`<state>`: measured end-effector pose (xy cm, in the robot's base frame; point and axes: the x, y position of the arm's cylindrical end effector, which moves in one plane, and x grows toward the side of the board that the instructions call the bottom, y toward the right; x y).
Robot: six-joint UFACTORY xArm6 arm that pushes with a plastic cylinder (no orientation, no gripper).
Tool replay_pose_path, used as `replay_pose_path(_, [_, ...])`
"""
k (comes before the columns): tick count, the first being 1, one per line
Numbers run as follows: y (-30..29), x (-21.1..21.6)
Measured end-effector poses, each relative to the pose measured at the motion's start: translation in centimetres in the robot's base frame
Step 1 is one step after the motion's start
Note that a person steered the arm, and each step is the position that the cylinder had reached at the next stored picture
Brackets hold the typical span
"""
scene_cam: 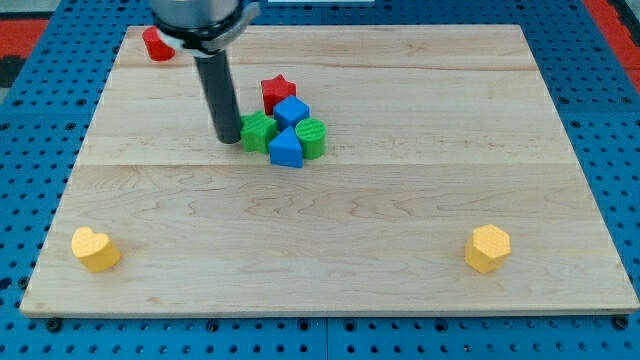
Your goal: Add the yellow blocks into the group of blocks
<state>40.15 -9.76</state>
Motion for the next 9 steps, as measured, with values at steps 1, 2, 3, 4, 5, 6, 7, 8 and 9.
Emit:
replay_pose_path(1, [0.4, 0.9])
replay_pose_path(2, [-3.2, 6.4])
replay_pose_path(3, [-5.1, 13.3])
replay_pose_path(4, [-8.6, 18.0])
replay_pose_path(5, [-12.5, 15.9])
replay_pose_path(6, [-13.6, 13.7])
replay_pose_path(7, [-13.3, 17.5])
replay_pose_path(8, [-18.7, 18.3])
replay_pose_path(9, [-19.5, 14.3])
